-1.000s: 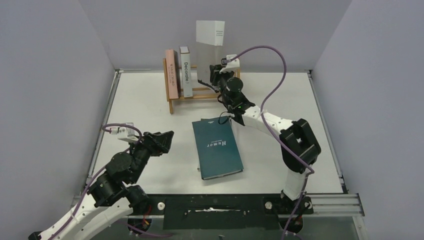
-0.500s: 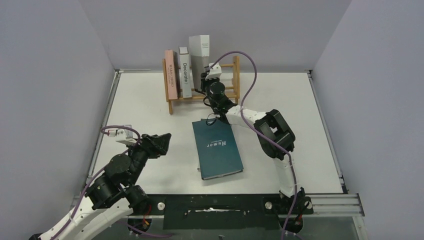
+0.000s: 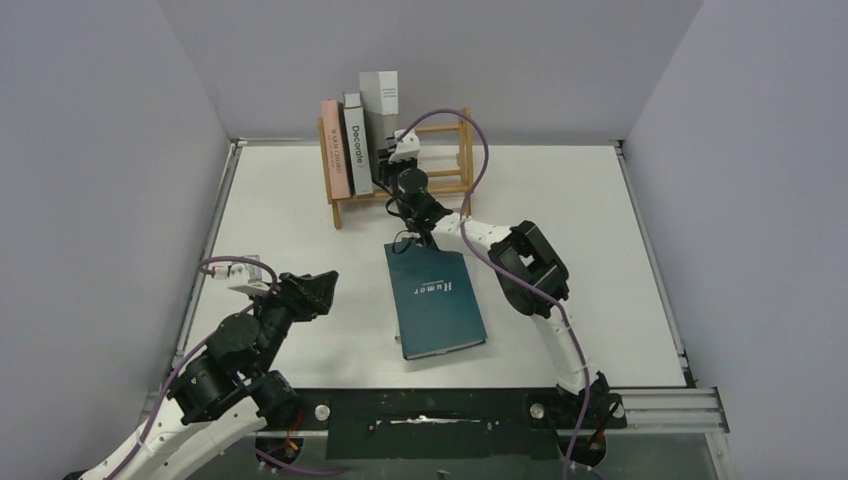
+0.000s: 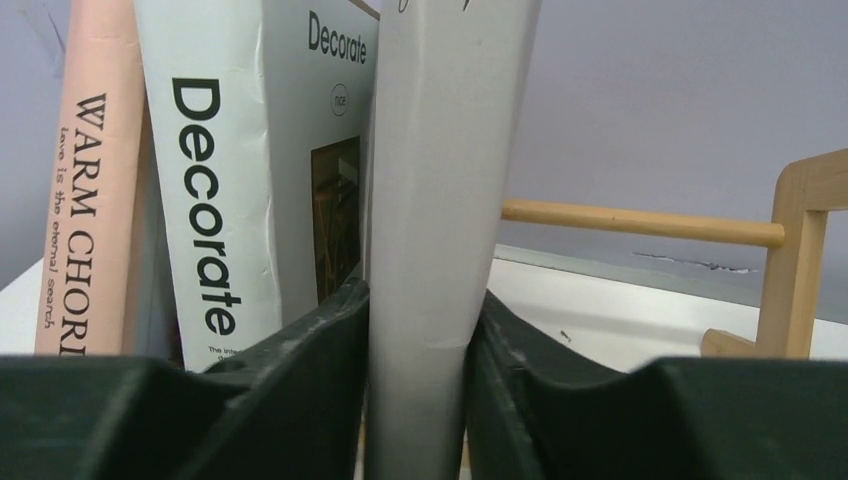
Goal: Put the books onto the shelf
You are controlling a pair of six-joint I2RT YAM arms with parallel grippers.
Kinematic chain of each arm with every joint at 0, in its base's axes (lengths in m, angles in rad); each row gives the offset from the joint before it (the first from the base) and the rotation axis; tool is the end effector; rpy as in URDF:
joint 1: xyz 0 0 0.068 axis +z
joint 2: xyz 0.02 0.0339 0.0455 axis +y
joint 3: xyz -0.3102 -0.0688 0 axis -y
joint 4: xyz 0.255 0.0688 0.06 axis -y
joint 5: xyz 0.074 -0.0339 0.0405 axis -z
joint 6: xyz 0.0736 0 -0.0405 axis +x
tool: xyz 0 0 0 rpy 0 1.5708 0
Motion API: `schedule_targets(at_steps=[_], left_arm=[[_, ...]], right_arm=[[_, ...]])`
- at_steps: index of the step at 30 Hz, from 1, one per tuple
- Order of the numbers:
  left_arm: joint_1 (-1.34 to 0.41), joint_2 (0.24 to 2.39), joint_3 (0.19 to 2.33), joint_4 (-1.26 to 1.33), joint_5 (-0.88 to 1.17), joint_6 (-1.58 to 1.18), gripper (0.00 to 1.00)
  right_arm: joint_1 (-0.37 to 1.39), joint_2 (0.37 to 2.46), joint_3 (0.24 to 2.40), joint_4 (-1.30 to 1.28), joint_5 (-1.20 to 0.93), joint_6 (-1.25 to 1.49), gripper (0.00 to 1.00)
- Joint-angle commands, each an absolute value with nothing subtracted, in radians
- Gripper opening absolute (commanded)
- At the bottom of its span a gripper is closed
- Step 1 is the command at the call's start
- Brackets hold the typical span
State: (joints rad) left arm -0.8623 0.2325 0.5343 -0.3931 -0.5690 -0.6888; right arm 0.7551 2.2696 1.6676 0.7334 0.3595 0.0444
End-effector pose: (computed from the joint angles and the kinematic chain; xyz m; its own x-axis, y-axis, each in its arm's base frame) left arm 0.0817 -0.0344 0.3057 -0.2305 -0.5539 -0.8000 0.1866 0.7817 -0.5950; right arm 0.4586 0.3960 0.2748 0.0781 0.1306 -0.9884 -0.3914 0.9158 0.0901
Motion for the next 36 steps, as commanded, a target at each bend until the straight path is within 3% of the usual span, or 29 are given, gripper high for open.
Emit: schedule_targets(at_steps=[1,7,20,25,28,36], left_arm=[[-0.865,0.210,0.541,-0.400,-0.584,-0.697,0.68],[-0.865,0.202,0.533,-0.402,-0.584,-0.701,0.67],[-0.865,0.170,0.538,-0.433,-0.585,-0.710,0.68],[-0.864,0.172,0.550,-0.440,-0.589,-0.712,0.67],[-0.865,0.179,0.549,-0.435,-0.586,-0.715,0.68],[-0.865,0.219,0.540,-0.387,-0.556,-0.722,0.67]], right_arm=[[0.776,2.269,1.711,0.793,0.334,0.061,0.43],[0.793,2.251,1.686,0.807,0.311,0.071,0.58],[0.819,2.237,1.658,0.831,0.264,0.097,0.67],[0.818,2.202,1.610,0.865,0.288,0.098,0.73],[0.819,2.166,1.575,0.885,0.296,0.091,0.83],[0.816,2.074,1.479,0.933,0.301,0.078,0.84]])
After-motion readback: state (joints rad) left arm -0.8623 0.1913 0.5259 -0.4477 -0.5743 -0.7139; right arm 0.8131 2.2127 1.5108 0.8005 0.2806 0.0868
